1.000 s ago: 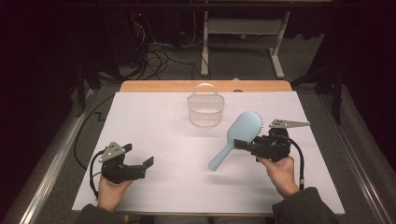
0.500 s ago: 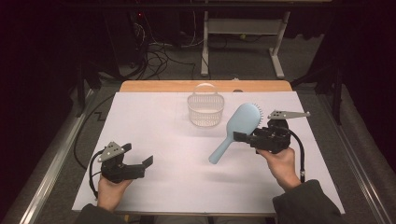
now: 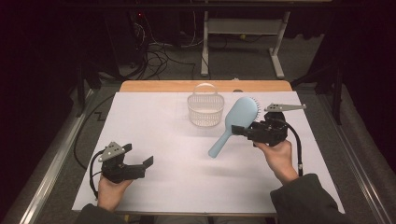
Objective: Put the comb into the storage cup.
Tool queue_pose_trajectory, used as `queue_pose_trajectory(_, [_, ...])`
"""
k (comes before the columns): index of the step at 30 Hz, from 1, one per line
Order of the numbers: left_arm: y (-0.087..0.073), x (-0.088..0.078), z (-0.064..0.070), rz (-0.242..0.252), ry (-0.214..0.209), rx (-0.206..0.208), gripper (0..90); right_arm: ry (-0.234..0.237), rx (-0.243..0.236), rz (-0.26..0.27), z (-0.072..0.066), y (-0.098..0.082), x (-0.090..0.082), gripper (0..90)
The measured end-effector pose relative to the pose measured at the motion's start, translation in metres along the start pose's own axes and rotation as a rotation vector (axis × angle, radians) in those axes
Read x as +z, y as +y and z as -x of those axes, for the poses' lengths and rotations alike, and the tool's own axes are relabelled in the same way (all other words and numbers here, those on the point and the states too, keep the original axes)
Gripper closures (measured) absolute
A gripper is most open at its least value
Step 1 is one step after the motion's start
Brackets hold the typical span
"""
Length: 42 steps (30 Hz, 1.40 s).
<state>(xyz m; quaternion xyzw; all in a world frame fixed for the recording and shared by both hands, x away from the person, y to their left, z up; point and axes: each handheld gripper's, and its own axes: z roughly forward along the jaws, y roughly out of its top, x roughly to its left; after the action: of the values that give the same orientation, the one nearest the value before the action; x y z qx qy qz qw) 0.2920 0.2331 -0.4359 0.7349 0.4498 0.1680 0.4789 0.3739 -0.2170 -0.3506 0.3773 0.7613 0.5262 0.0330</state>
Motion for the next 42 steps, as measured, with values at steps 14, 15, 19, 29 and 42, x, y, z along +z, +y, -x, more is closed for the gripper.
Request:
queue_pose_trajectory(14, [0.0,0.001,0.001,-0.003,0.0,0.004,0.0,-0.02,0.004,-0.008,0.005,0.01,0.007,56.0])
queue_pose_trajectory(15, [0.0,0.001,0.001,-0.003,0.0,0.002,0.0,-0.021,0.005,-0.008,0.004,0.011,0.008,55.9])
queue_pose_trajectory(19, [0.0,0.001,0.001,-0.003,0.002,0.002,0.0,-0.026,0.0,-0.01,0.005,0.014,0.009,56.0])
queue_pose_trajectory(29, [0.0,0.001,0.001,-0.004,0.002,0.005,0.0,-0.036,-0.004,-0.019,0.006,0.022,0.013,56.3])
queue_pose_trajectory(42, [0.0,0.001,0.001,-0.005,0.001,0.007,0.0,-0.056,-0.018,-0.02,0.006,0.037,0.019,56.4])
